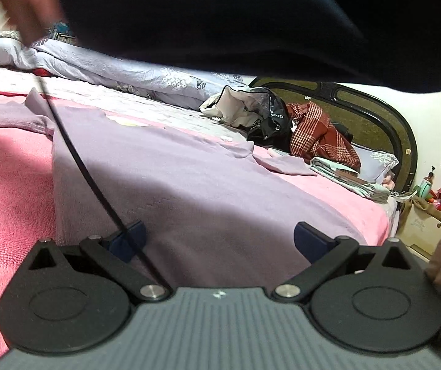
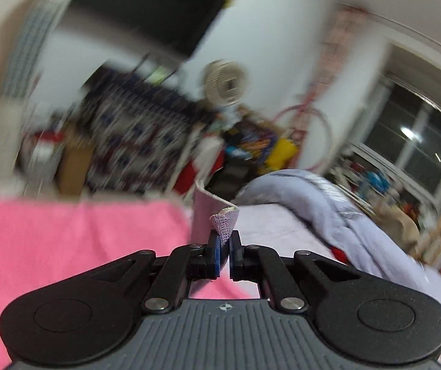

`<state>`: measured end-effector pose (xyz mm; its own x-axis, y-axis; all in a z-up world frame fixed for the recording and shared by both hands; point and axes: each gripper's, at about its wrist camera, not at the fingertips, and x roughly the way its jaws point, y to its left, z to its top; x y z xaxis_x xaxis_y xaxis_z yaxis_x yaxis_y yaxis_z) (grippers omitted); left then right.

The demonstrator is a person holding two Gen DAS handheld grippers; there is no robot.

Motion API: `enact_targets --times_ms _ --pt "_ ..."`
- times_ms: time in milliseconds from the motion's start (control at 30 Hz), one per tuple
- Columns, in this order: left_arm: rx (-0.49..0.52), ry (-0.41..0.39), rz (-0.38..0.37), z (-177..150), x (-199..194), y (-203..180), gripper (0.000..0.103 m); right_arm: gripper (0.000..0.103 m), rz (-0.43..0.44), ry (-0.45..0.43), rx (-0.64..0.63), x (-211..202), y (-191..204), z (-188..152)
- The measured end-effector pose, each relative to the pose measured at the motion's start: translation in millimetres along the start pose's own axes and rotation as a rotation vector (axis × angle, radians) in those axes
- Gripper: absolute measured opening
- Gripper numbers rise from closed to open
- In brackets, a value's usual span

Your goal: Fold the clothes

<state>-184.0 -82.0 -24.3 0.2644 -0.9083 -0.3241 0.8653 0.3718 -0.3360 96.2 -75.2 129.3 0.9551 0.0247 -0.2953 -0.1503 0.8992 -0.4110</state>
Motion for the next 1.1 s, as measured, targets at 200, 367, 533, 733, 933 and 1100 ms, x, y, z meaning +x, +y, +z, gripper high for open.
enact_targets --times_ms 200,367,533,733,933,1100 --pt "0.003 0.005 0.009 0.4 -6.2 1.0 0.102 0.007 -0.216 0.021 0.162 -78.1 -120.4 -14.5" --pt "0.018 0.009 0.027 -1.6 -16.1 4.0 0.102 0.007 -0.393 0.201 0.232 -133.2 -185.9 -84.8" --pt "0.032 0.01 0.039 -2.5 -15.4 1.1 0.102 0.007 -0.45 0.366 0.291 -146.4 -202.9 -163.2" --pt "0.047 0.005 0.046 -6.2 -23.4 3.0 0.102 0.007 -0.418 0.426 0.39 -139.5 -212.7 -203.0" --pt "0.041 -0.002 0.041 -7.7 -26.8 6.6 0.102 0.007 -0.406 0.181 0.388 -186.9 -232.0 -145.4" --pt "0.047 -0.001 0.045 -9.1 -26.6 6.4 0.102 0.007 -0.415 0.378 0.443 -197.0 -234.2 -223.3"
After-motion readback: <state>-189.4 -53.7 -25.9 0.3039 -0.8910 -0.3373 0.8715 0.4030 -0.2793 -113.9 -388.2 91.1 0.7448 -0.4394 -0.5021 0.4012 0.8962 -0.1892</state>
